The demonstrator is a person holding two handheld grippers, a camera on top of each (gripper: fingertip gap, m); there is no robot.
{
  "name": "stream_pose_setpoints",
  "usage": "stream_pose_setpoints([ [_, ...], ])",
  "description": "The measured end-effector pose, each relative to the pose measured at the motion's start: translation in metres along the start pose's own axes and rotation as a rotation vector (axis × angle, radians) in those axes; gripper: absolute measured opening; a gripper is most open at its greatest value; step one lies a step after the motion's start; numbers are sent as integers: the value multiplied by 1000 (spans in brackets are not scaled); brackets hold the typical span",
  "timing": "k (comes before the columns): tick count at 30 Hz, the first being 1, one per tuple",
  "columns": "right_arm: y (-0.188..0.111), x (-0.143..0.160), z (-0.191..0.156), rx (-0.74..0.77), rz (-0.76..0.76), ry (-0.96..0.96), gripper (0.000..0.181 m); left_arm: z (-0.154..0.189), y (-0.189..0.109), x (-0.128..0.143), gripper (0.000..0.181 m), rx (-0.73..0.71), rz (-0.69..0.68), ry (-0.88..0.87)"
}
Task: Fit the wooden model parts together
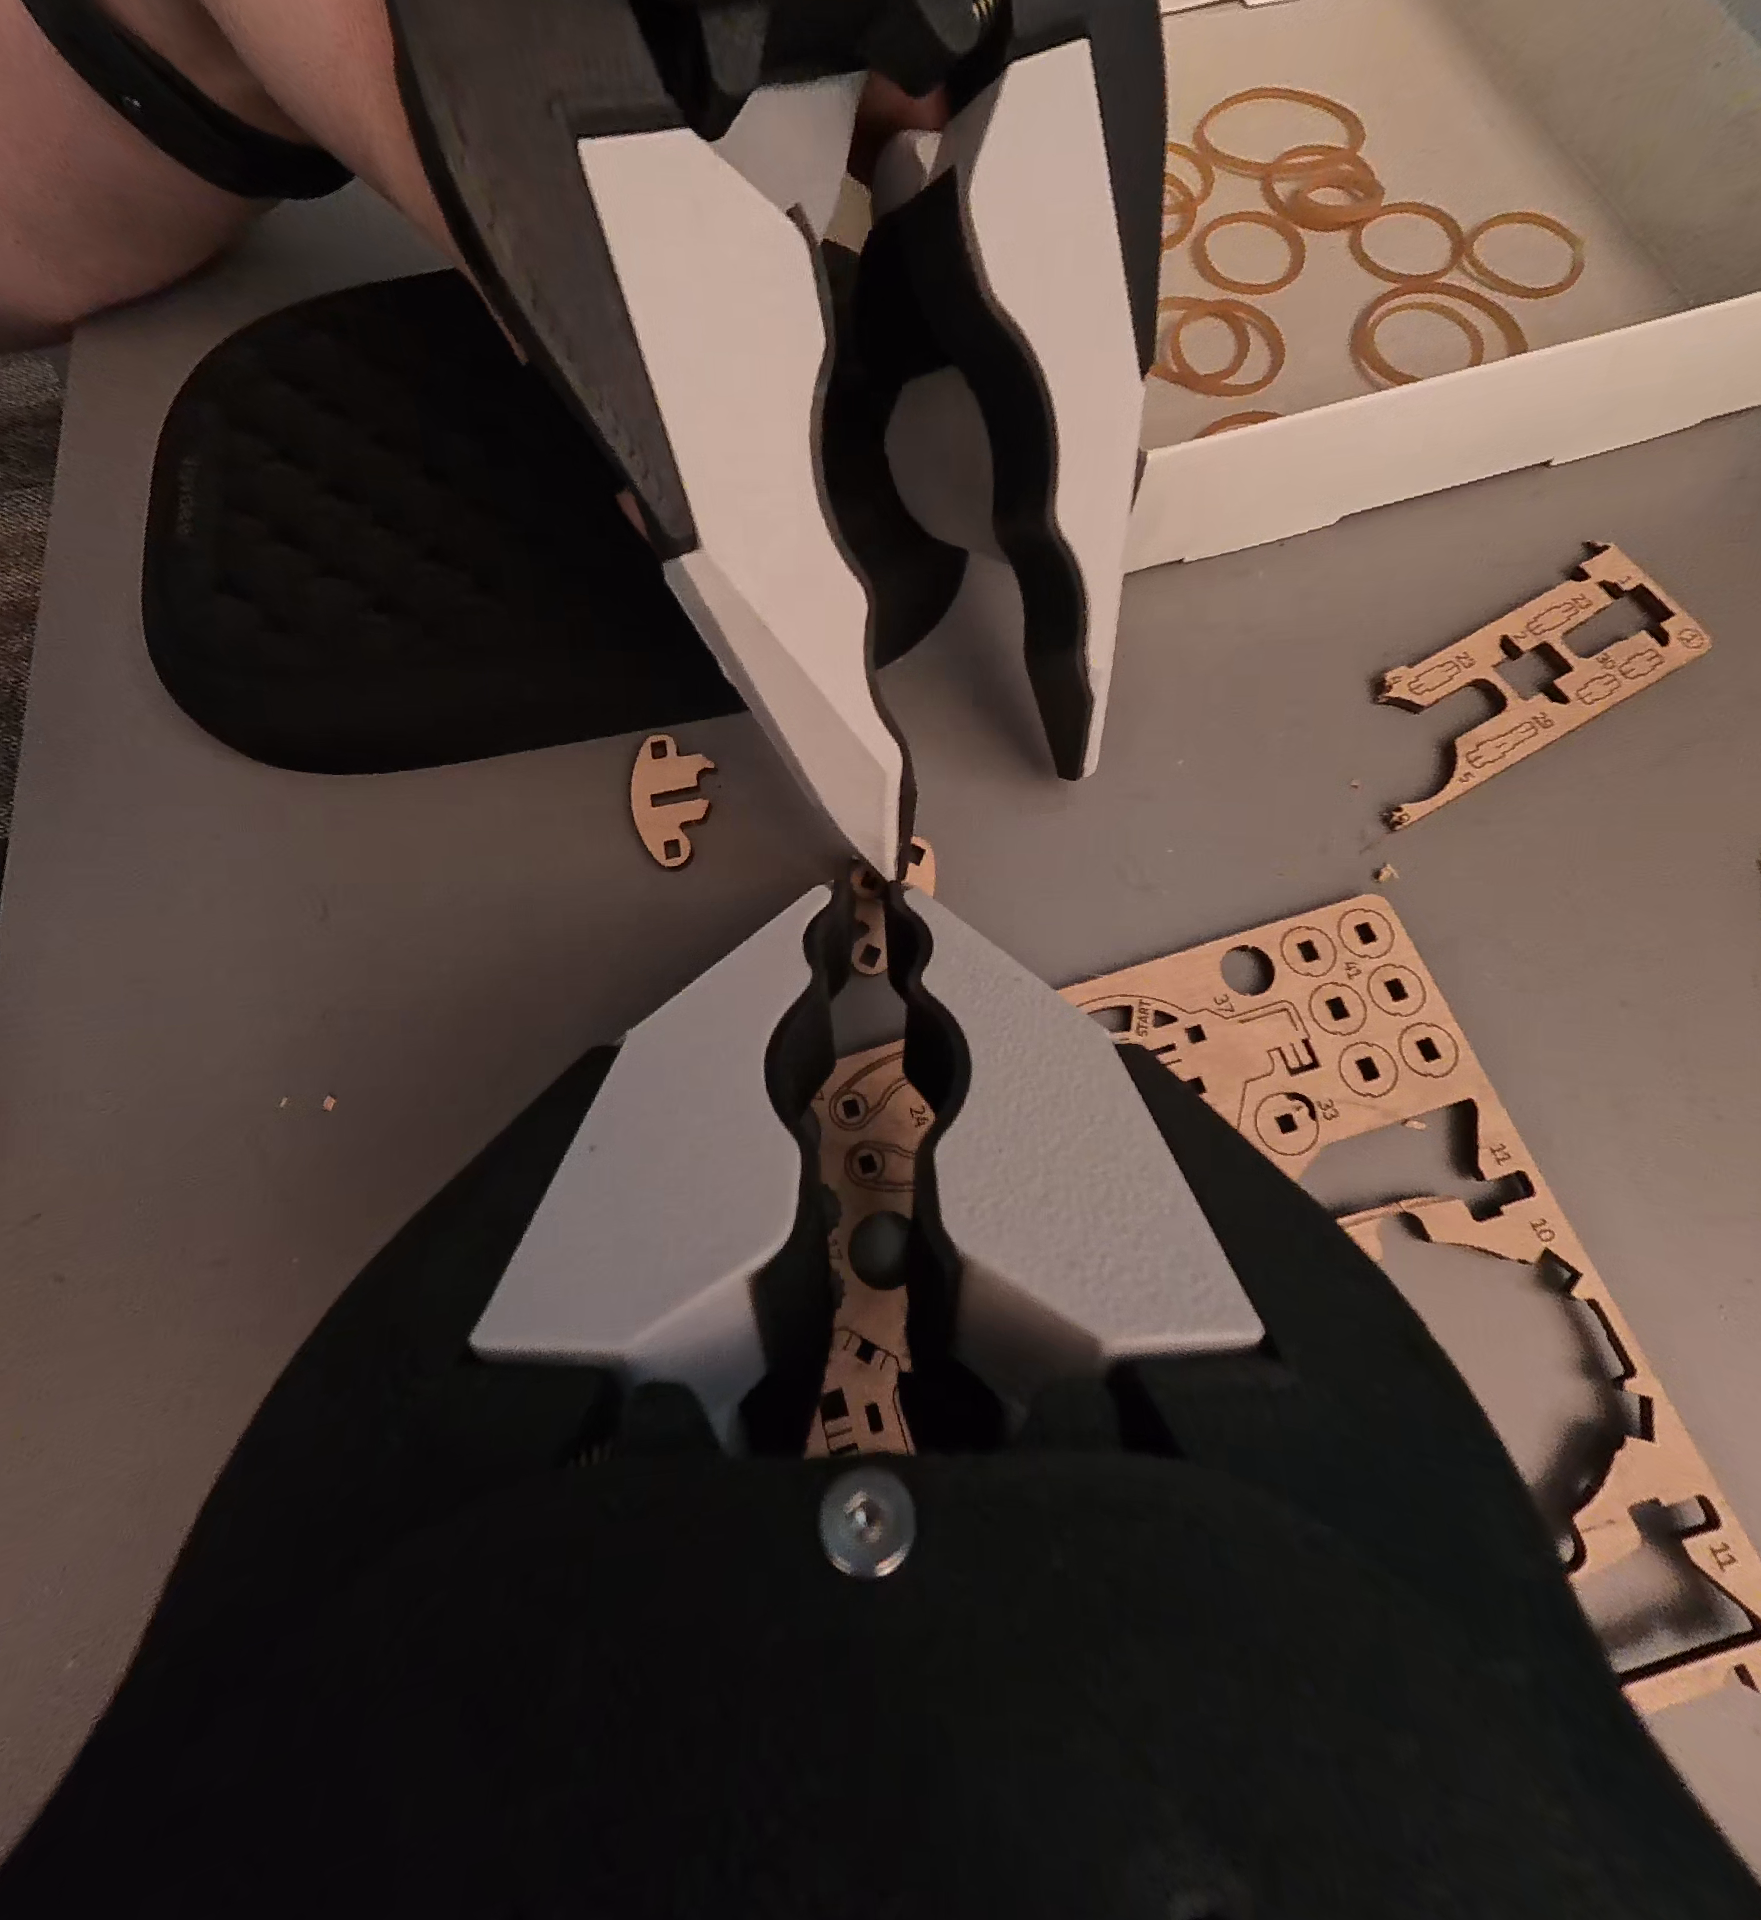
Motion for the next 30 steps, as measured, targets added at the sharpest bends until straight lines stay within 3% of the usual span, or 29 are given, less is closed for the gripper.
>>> stream_pose_setpoints([
  [13, 0, -1, -2, 4, -16, -3, 4, -3, -5, -1, 39, 71, 9, -82],
  [25, 1, -2, -1, 8, -15, -7, 4, 1, -2, 1, 37, 15, -18, -10],
  [29, 2, -3, -1, 9, -15, -10, 4, 4, -2, 1, 26, 18, -21, 15],
  [30, 2, -3, -1, 8, -17, -10, 4, 2, 0, 3, 15, -12, -39, 28],
])
Point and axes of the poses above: each gripper's, where its closed fingertips meet, y out along the fingers, x out of its underside, z = x × y across the jaws, the point moved 8 cm from there along -y, back along the fingers, and after that the axes turned 3 degrees about -x, right-handed, at the moved point
